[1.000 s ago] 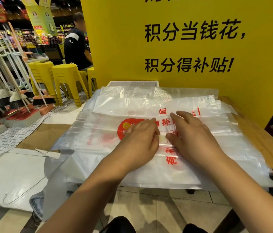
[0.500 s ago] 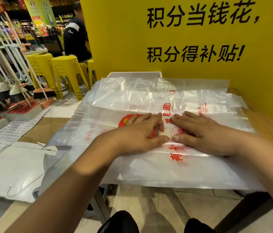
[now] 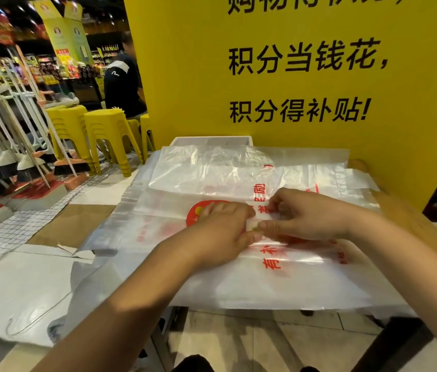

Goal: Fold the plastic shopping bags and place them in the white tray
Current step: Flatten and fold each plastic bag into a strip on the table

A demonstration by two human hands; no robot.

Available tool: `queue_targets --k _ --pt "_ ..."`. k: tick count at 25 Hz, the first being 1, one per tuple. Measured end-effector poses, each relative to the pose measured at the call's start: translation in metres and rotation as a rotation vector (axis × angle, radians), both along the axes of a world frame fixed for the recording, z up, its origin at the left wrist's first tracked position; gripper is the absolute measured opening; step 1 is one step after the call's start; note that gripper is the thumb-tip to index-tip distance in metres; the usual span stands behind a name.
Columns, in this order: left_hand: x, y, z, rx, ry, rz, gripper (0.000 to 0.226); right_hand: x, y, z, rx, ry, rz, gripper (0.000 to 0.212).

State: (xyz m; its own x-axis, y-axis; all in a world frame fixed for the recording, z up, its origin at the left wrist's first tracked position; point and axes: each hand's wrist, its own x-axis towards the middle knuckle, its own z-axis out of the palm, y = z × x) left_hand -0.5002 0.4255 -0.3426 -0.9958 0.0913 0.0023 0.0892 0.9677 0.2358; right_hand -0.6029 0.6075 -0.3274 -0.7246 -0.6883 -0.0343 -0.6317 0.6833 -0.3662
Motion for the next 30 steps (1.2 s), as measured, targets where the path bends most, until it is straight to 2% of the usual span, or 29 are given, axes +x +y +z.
queue_targets --k 2,4,9,12,15,17,20,24,26,28,30 --pt "0.004 0.001 0.001 0.061 -0.020 0.004 0.048 -0.003 -0.007 0.001 -0.080 0.085 -0.093 0.050" --pt "0.006 0.002 0.000 0.054 -0.010 0.019 0.051 -0.005 -0.011 0.002 -0.074 0.105 -0.162 0.045" --pt "0.004 0.001 -0.007 0.034 0.071 0.109 0.048 -0.004 -0.011 0.009 -0.017 -0.016 -0.216 0.030" --pt "0.006 0.000 -0.010 0.037 0.113 0.113 0.041 -0.001 -0.007 0.013 -0.123 -0.110 -0.240 0.022" --pt "0.007 0.000 -0.006 0.107 0.143 0.091 0.035 0.001 -0.004 0.010 -0.274 -0.286 -0.242 0.025" --pt "0.007 0.000 -0.002 0.251 0.147 0.089 0.033 0.004 -0.004 0.008 -0.431 -0.390 -0.229 0.029" --pt "0.007 0.001 0.003 0.517 0.154 0.144 0.033 0.013 -0.008 0.011 -0.625 -0.423 -0.193 0.038" --pt "0.004 0.002 0.016 0.886 0.114 0.206 0.015 0.022 -0.011 0.008 -0.876 -0.489 -0.223 0.049" --pt "0.002 0.001 0.021 0.987 0.139 0.263 0.013 0.024 -0.008 0.006 -0.800 -0.483 -0.245 0.046" --pt "0.002 0.002 0.023 1.152 0.130 0.318 0.014 0.028 -0.005 0.007 -0.712 -0.497 -0.223 0.033" --pt "0.001 0.003 0.026 1.285 0.110 0.347 0.015 0.029 -0.004 0.008 -0.767 -0.563 -0.195 0.023"
